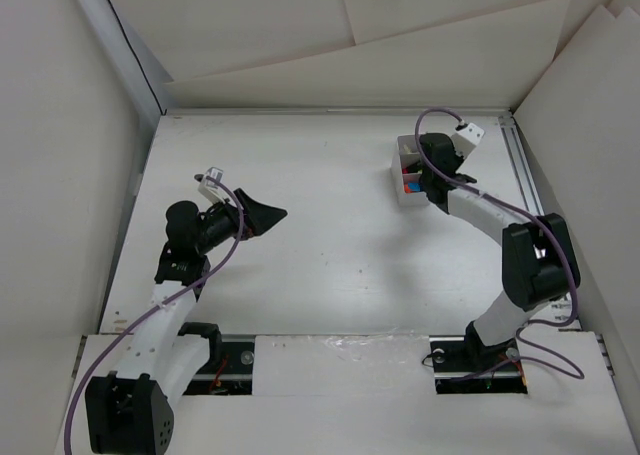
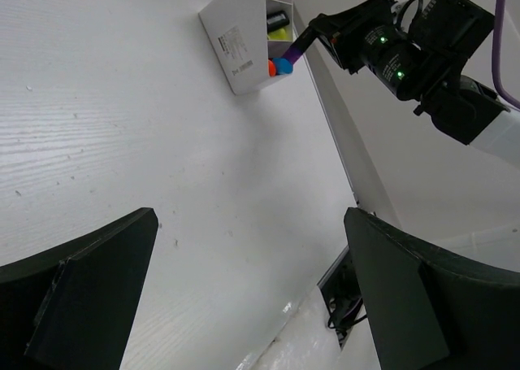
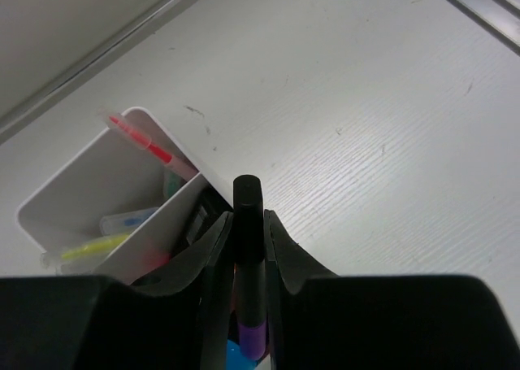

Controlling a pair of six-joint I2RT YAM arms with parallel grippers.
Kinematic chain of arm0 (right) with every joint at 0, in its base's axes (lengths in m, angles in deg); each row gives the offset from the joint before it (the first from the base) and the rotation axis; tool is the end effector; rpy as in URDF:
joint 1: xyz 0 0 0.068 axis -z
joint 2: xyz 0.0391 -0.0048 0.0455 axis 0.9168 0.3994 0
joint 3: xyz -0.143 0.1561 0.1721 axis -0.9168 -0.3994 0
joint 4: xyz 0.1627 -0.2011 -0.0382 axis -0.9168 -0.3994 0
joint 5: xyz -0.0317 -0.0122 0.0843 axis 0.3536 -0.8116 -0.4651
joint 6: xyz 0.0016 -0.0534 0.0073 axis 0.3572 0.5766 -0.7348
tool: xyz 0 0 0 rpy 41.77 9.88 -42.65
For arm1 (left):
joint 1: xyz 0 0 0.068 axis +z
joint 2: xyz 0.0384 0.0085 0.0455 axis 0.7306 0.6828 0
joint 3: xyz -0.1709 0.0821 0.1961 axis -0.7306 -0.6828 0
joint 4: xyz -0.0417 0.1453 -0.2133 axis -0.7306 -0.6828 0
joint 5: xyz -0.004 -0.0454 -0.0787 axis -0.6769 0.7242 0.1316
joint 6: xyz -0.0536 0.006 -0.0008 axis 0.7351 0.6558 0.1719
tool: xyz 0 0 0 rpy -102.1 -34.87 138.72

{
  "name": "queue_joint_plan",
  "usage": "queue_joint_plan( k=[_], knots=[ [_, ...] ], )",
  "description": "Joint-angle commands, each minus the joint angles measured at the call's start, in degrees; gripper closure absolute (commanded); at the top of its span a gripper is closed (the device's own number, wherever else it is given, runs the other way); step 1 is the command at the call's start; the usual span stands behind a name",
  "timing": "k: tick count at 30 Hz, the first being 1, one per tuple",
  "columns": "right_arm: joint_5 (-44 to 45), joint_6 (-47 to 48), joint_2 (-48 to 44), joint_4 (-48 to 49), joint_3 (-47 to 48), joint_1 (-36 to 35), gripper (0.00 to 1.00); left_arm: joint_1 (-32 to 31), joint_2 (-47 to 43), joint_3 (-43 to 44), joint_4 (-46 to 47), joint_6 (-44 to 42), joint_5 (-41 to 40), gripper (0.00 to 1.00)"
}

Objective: Sort the stationery into containers
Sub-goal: Place the pen in the storage box.

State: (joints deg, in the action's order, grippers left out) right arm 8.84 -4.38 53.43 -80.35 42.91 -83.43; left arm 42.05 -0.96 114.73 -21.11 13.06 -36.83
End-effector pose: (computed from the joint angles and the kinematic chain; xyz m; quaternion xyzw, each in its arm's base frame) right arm 0.3561 0.0835 0.2459 0.2960 0.7669 -0.0831 0.5634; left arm 0.1877 -0.0406 0.2726 0.0327 0.7197 -0.4947 0.4861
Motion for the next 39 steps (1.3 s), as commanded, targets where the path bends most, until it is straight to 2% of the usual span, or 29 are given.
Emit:
queue_joint_plan(
  k=[1,11,13,18,23,33,36,39],
  knots=[
    [5.8,-0.3,0.4,-3.3,2.3,-0.3,1.0,-0.3,-0.3,-0.4,2.5,0.0,-0.9,0.0],
    [12.0,-2.0,4.6,-7.6,5.7,-2.2,1.0,-0.3,-0.3,-1.0,3.1,-0.5,-0.9,0.0],
    [13.1,-2.0,5.3,-8.2,6.7,-3.0,0.95,-0.3,0.3,-1.0,3.1,-0.5,-0.9,0.0],
    [17.3,-2.6,6.6,-10.5,7.5,-5.4,0.89,-0.3,-0.3,-1.0,3.1,-0.5,-1.6,0.0],
    [20.3,-5.6,6.6,-14.1,7.5,-7.6,0.74,-0.3,-0.3,-1.0,3.7,-0.5,-1.6,0.0],
    [20.0,-7.9,2.5,-15.9,5.6,-9.8,0.69,-0.3,-0.8,-1.0,3.7,0.0,-1.6,0.0],
    [19.4,-7.9,1.5,-15.9,5.0,-11.1,0.6,-0.3,-0.8,-1.0,3.1,0.0,-1.6,0.0],
    [18.2,-7.9,-1.6,-17.1,4.4,-11.6,0.42,-0.3,-1.3,-1.0,3.1,0.0,-1.6,0.0]
  ],
)
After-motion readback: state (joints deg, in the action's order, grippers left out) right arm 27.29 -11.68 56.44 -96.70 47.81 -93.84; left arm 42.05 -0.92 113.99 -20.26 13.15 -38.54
